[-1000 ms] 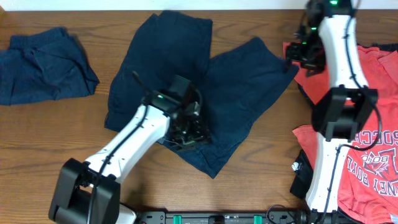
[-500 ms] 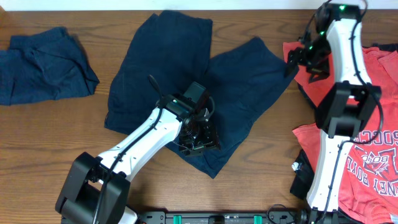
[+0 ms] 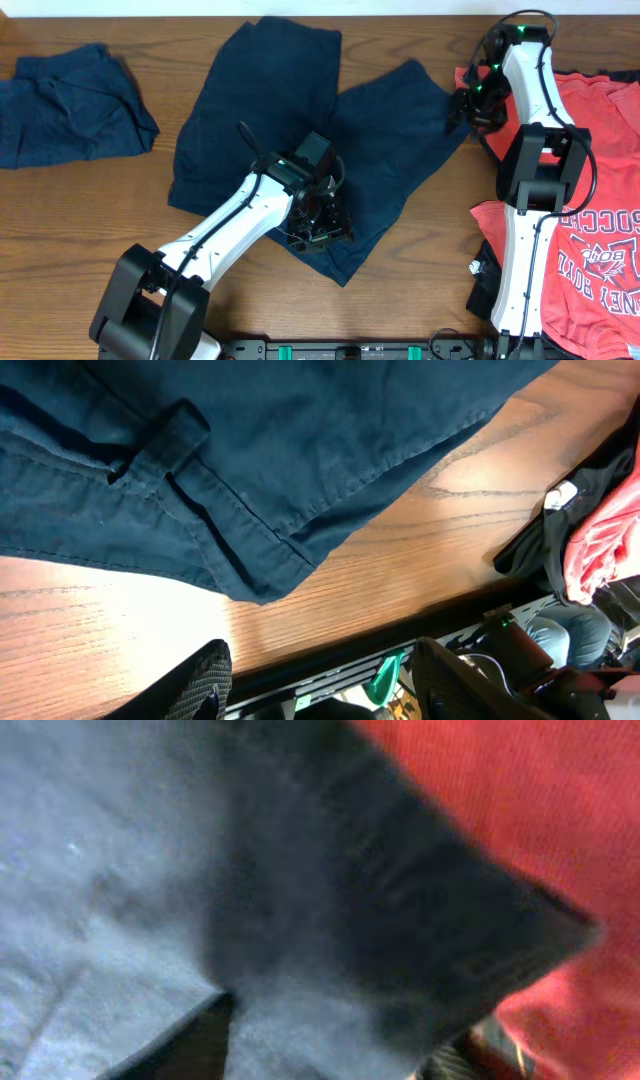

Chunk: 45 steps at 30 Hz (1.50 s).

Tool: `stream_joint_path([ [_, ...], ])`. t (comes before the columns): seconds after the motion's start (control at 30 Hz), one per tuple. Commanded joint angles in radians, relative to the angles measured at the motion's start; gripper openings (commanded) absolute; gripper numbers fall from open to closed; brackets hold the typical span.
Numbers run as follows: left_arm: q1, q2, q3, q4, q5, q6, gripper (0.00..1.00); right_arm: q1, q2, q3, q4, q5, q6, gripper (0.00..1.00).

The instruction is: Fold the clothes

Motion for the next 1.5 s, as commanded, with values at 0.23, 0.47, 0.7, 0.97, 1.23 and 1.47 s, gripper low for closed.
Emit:
stream_joint_path([
  [0.23, -0.002, 0.007, 0.009, -0.005, 0.014, -0.023, 0.6, 0.011, 0.043, -0.013, 0.045, -0.016, 0.014, 0.01],
  [0.47, -0.002, 0.007, 0.009, 0.012, 0.013, -0.022, 0.6, 0.01, 0.042, -0.013, 0.014, 0.059, 0.046, 0.01],
  [0.7, -0.002, 0.007, 0.009, 0.032, 0.01, -0.022, 0.6, 0.009, -0.001, -0.012, 0.002, 0.067, 0.044, 0.01],
  [0.97, -0.002, 0.01, 0.009, -0.027, -0.028, 0.002, 0.59, 0.0, -0.121, -0.012, -0.005, 0.094, 0.045, 0.01],
  [1.23, -0.001, 0.078, -0.04, -0.129, -0.103, 0.036, 0.54, 0.002, -0.171, -0.012, -0.029, 0.104, 0.044, 0.01],
  [1.47, -0.001, 0.192, -0.04, -0.068, -0.103, 0.039, 0.32, 0.023, -0.171, -0.012, -0.05, 0.104, 0.033, 0.01],
])
